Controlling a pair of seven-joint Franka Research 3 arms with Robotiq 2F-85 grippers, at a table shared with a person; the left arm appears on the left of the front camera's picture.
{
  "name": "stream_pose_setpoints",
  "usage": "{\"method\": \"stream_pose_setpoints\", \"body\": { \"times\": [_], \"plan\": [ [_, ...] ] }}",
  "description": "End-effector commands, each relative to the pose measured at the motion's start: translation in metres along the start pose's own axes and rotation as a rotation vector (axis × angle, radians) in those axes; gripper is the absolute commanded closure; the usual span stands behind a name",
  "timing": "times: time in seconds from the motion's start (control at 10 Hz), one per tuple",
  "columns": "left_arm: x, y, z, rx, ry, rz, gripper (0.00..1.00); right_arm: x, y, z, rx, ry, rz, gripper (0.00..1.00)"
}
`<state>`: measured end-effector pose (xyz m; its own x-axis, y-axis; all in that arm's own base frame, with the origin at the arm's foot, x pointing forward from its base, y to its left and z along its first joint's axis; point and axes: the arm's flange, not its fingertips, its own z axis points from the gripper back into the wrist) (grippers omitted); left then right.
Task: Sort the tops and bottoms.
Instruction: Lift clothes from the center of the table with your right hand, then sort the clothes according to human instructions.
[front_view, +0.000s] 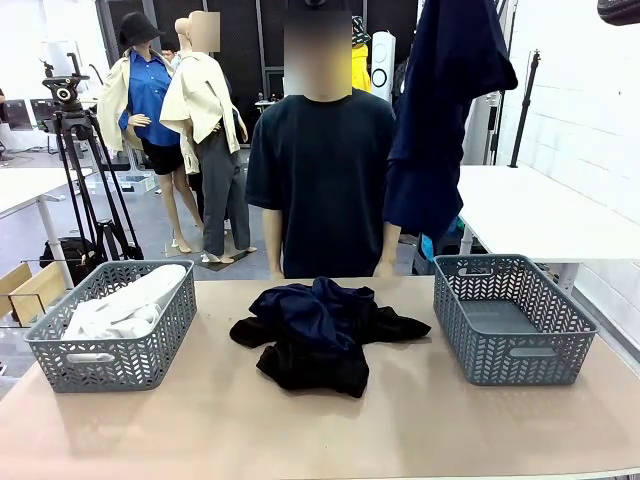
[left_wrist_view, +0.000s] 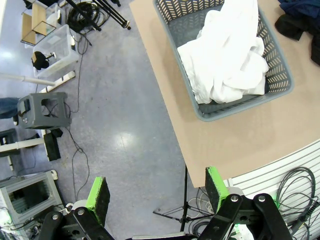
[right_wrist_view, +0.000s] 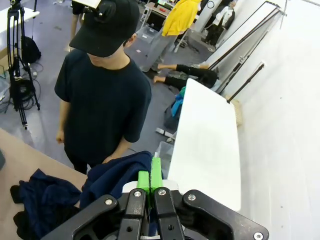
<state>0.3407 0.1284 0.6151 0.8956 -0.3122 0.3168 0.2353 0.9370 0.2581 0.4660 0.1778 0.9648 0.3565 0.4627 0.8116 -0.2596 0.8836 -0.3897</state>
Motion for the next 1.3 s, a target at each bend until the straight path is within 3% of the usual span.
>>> {"method": "stream_pose_setpoints", "body": {
  "times": [0.0, 1.2],
  "plan": [
    [-0.0014, 0.0017, 0.0007, 0.007, 0.003, -0.006, 0.00, -0.0006, -0.0001, 0.0063, -0.005, -0.005, 0.001, 1.00],
    [-0.0014, 0.0017, 0.0007, 0.007, 0.003, -0.006, 0.00, -0.0006, -0.0001, 0.0063, -0.005, -0.005, 0.001, 1.00]
  ]
}}
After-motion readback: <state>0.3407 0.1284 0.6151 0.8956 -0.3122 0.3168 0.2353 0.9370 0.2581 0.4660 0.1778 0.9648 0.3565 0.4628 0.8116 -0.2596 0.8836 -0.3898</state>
